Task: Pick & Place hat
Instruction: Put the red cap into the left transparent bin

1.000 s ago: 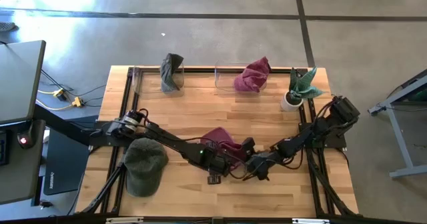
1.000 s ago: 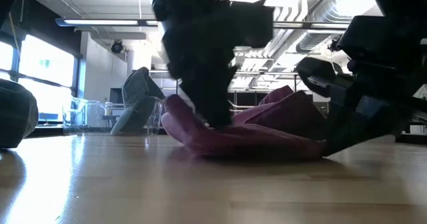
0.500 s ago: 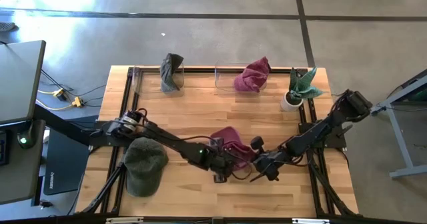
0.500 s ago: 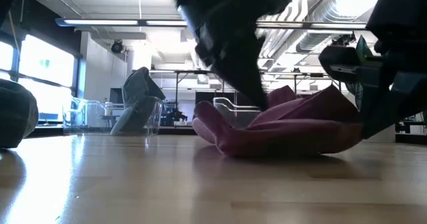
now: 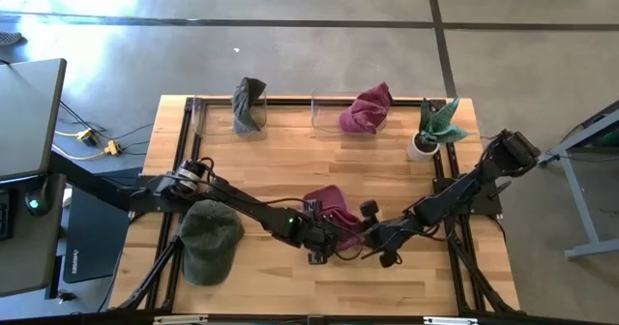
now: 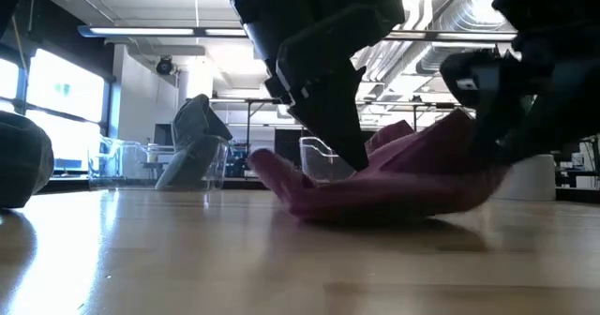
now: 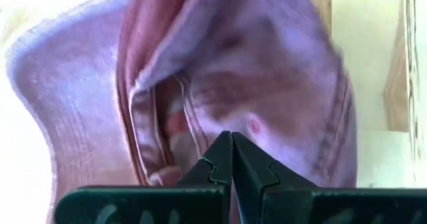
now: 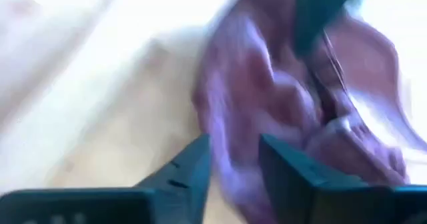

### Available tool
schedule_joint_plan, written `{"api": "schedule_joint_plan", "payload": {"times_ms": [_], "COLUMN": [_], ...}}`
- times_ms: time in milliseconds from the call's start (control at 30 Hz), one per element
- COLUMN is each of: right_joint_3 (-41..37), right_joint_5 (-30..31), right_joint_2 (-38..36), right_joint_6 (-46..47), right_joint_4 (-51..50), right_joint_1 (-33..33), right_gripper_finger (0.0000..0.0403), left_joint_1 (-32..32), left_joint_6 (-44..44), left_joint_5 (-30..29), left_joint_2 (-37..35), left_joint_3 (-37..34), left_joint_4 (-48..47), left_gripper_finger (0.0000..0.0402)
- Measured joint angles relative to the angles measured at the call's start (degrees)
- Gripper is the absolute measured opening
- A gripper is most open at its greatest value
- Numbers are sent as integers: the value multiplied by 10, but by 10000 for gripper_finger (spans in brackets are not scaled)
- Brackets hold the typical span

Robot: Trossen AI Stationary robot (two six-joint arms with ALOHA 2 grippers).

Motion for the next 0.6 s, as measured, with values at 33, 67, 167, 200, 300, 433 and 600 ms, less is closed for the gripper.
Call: {"api": "schedule_joint_plan", "payload": {"times_ms": [33, 67, 167, 200, 300, 433, 600], "right_joint_3": [1, 1, 0, 0, 0, 12, 13], "right_joint_5": [-18, -36, -55, -51, -27, 49, 76], "right_joint_2": [4, 11, 45, 59, 106, 141, 139], "right_joint_6": [-11, -24, -62, -73, -104, -127, -126], "right_joint_4": [14, 23, 51, 64, 117, 143, 131], "right_joint_1": [0, 1, 5, 7, 7, 7, 1], "right_gripper_finger": [147, 161, 189, 192, 193, 172, 94], "left_joint_1": [0, 0, 0, 0, 0, 0, 0], "left_joint_6": [0, 0, -1, -2, -2, -3, -3], "left_joint_5": [-1, 1, 6, 8, 11, 11, 24], "left_joint_2": [0, 0, 0, 0, 0, 0, 0], "left_joint_3": [0, 0, 0, 0, 0, 0, 0], "left_joint_4": [2, 3, 5, 6, 7, 8, 15], "left_gripper_finger": [0, 0, 0, 0, 0, 0, 0]}}
